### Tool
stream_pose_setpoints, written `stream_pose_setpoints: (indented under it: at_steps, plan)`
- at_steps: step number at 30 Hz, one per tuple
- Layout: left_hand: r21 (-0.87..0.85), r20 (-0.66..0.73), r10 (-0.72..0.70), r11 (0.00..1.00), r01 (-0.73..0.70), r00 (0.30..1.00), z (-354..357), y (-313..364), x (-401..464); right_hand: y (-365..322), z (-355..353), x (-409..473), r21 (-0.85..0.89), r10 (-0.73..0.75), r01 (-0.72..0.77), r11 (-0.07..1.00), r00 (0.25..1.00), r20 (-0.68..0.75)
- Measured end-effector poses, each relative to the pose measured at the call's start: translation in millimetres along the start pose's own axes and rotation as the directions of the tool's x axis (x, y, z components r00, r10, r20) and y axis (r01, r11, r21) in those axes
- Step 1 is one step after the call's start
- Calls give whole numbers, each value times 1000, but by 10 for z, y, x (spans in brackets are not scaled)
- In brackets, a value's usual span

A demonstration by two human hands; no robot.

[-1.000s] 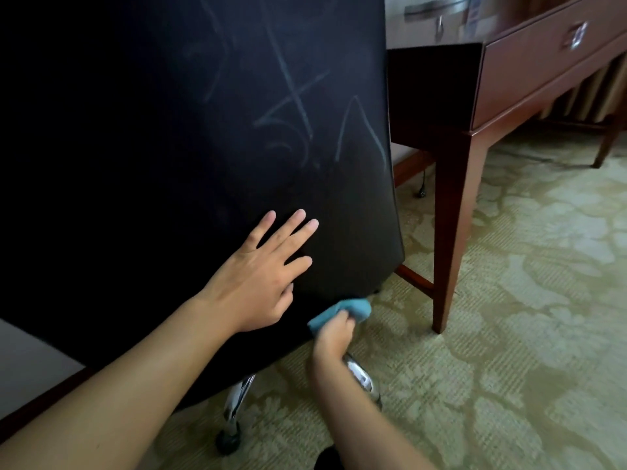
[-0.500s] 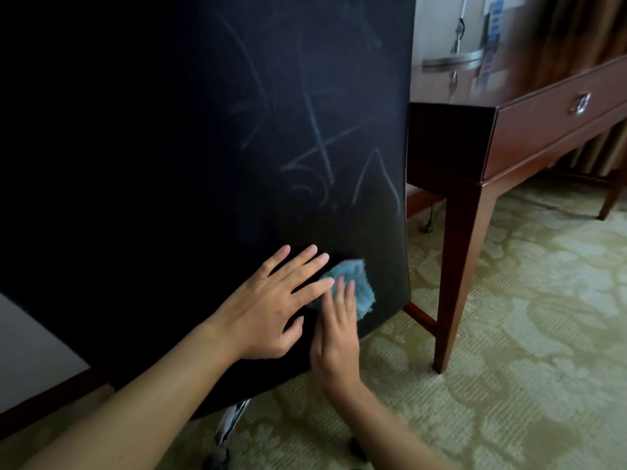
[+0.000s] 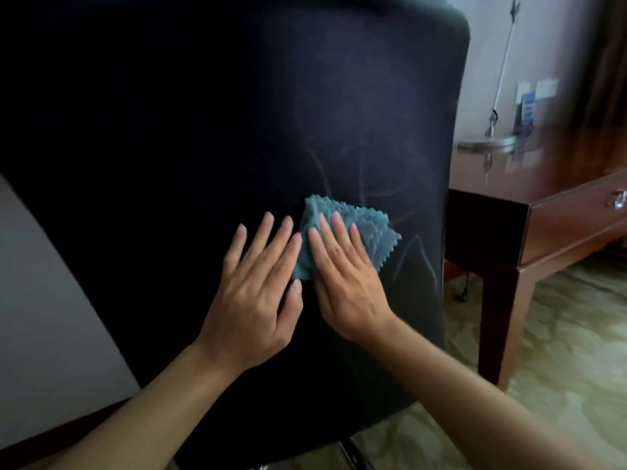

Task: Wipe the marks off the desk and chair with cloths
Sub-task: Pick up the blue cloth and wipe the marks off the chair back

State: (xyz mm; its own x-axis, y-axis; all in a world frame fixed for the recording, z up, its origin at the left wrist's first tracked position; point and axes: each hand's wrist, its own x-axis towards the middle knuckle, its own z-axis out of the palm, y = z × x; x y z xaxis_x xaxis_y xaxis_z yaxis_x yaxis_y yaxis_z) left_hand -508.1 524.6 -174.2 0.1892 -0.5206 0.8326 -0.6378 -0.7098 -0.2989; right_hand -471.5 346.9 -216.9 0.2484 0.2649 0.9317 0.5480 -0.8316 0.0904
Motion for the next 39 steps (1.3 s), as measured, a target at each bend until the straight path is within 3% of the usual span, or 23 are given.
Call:
stream_pose_setpoints:
  at_steps: [3, 7, 9, 13, 16, 19, 21, 25, 27, 29, 34, 36, 39]
  plan:
    - [13, 73, 3, 1000, -4, 997, -74, -104, -22, -85, 131, -367, 18, -157, 156, 988, 981, 112]
    - [44, 186, 13, 999, -21, 982, -142, -213, -83, 7, 86, -594, 3, -334, 354, 935, 877, 346]
    - [82, 190, 0, 996, -16, 982, -195, -209, -17, 90, -39, -286, 27, -356, 369, 929, 872, 337]
    - [82, 129, -31, 996, 21, 991, -374, -191, 332, 255, -452, 878, -170, -212, 224, 960, 974, 84]
    - [72, 59, -98, 993, 94, 993, -502, -204, 601, 241, -542, 1320, -248, -172, 163, 955, 985, -15]
    - [32, 16, -87, 996, 86, 996, -487, -161, 695, 191, -359, 945, -193, -204, 205, 960, 979, 25]
    - [46, 67, -34, 998, 31, 997, -410, -100, 659, 193, -242, 478, -166, -237, 252, 953, 966, 106]
    - [44, 71, 46, 998, -50, 996, -305, -41, 621, 400, -352, 192, -197, -356, 407, 892, 900, 250]
    - [20, -4, 72, 997, -72, 997, -283, -25, 737, 561, -510, 470, -236, -259, 294, 926, 951, 167]
    - [5, -62, 88, 996, -88, 994, -265, 17, 915, 722, -722, 887, -259, -75, 75, 963, 997, 8]
    - [19, -31, 105, 994, -105, 994, -173, 105, 1298, 791, -714, 1238, -151, 146, -183, 971, 962, -230]
    - [64, 6, 123, 990, -124, 992, -106, 74, 1355, 635, -455, 785, -50, 290, -310, 949, 927, -240]
    - [153, 98, 164, 972, -177, 982, 9, -8, 1285, 312, -56, -248, -104, 338, -342, 934, 940, -55]
